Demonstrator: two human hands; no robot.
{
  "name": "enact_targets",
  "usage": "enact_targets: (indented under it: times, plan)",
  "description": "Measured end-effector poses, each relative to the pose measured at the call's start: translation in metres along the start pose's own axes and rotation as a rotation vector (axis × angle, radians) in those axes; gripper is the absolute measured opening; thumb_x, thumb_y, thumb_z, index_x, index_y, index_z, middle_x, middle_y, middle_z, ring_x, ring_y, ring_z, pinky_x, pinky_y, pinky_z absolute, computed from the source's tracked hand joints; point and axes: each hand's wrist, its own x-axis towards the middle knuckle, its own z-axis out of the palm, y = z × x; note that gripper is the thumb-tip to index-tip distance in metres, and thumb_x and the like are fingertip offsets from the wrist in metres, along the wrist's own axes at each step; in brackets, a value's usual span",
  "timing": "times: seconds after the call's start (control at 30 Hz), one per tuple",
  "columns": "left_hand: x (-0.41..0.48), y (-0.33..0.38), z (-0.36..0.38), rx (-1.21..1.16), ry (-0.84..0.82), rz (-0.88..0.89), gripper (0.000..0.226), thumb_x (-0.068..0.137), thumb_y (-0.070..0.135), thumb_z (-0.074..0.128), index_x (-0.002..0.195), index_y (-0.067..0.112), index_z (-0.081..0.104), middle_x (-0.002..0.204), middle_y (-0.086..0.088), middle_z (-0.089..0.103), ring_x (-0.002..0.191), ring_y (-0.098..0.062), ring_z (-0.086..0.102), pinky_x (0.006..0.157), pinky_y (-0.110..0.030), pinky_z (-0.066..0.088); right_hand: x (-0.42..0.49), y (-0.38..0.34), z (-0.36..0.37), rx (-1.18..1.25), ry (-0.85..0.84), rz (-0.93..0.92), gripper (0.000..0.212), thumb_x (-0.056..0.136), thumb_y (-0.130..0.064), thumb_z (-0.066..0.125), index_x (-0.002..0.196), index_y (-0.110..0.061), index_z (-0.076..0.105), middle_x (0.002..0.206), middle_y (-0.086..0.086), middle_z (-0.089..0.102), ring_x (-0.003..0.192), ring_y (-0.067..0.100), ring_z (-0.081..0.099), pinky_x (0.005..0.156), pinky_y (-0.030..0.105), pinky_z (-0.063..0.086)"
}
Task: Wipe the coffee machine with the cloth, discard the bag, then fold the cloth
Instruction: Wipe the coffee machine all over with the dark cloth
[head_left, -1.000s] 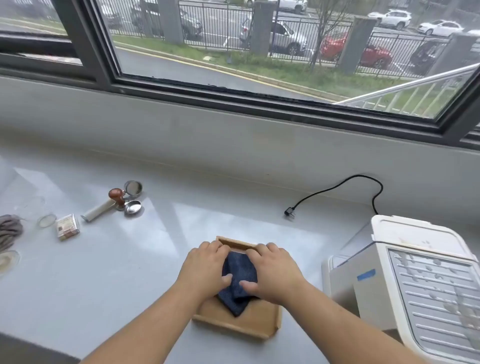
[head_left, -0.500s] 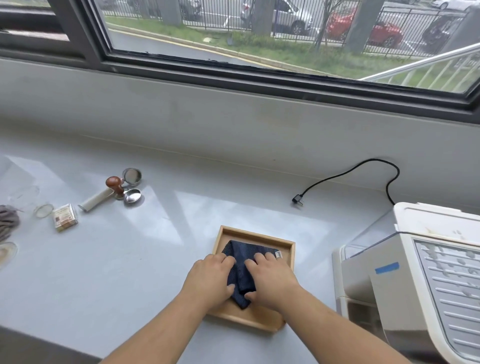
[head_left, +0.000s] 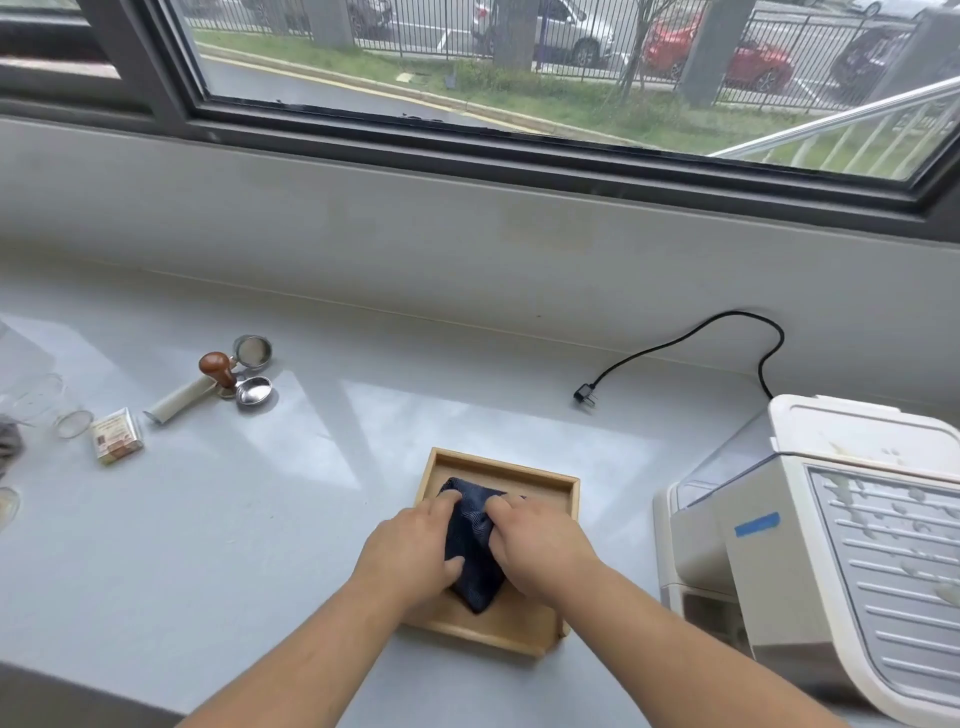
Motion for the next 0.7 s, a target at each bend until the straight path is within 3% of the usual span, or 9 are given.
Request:
enact_targets:
  times: [0.17, 0.27, 0.4, 0.57, 0.7]
  plan:
    - [0.003, 0.010, -0.022, -0.126, 0.103, 0.003, 0.062, 0.086, 0.041, 0.065, 0.144, 0.040, 0.044, 0.134, 0.010, 0.055, 0.122, -0.018, 0.054, 0.087, -0.034, 0.054, -0.019, -0.003, -0.044, 0.175, 0.033, -0.032, 0.011, 0.098, -0.034, 0.037, 0.090, -0.026, 0.040, 0.096, 0.000, 0.062, 0.084, 0.030, 0.059, 0.065, 0.040, 0.041]
    - [0.008, 0.017, -0.039, -0.171, 0.204, 0.025, 0.032, 0.088, 0.035, 0.064, 0.120, 0.036, 0.064, 0.122, 0.012, 0.053, 0.119, -0.014, 0.047, 0.088, -0.031, 0.051, -0.030, -0.001, -0.068, 0.246, 0.048, -0.003, 0.013, 0.094, -0.039, 0.033, 0.089, -0.029, 0.041, 0.079, -0.009, 0.056, 0.075, 0.026, 0.055, 0.061, 0.040, 0.041]
    - [0.011, 0.034, -0.069, -0.336, 0.156, 0.024, 0.007, 0.083, 0.037, 0.058, 0.090, 0.037, 0.060, 0.095, 0.020, 0.067, 0.093, -0.009, 0.061, 0.075, -0.032, 0.052, -0.043, 0.011, -0.098, 0.344, 0.124, 0.072, 0.018, 0.090, -0.042, 0.028, 0.095, -0.032, 0.043, 0.074, -0.009, 0.056, 0.074, 0.025, 0.056, 0.063, 0.041, 0.047]
    - [0.016, 0.064, -0.106, -0.485, 0.178, -0.045, 0.010, 0.076, 0.047, 0.060, 0.084, 0.040, 0.058, 0.073, 0.019, 0.069, 0.060, -0.002, 0.062, 0.055, -0.028, 0.050, -0.057, 0.029, -0.132, 0.473, 0.213, 0.182, 0.017, 0.093, -0.038, 0.034, 0.100, -0.036, 0.049, 0.078, -0.007, 0.065, 0.076, 0.020, 0.060, 0.071, 0.043, 0.054]
    - [0.024, 0.093, -0.143, -0.525, 0.225, -0.027, 0.011, 0.076, 0.051, 0.060, 0.086, 0.046, 0.059, 0.076, 0.028, 0.069, 0.068, -0.002, 0.066, 0.061, -0.029, 0.052, -0.068, 0.039, -0.159, 0.476, 0.271, 0.188, 0.014, 0.097, -0.033, 0.037, 0.102, -0.035, 0.050, 0.072, -0.005, 0.064, 0.068, 0.017, 0.058, 0.063, 0.041, 0.050]
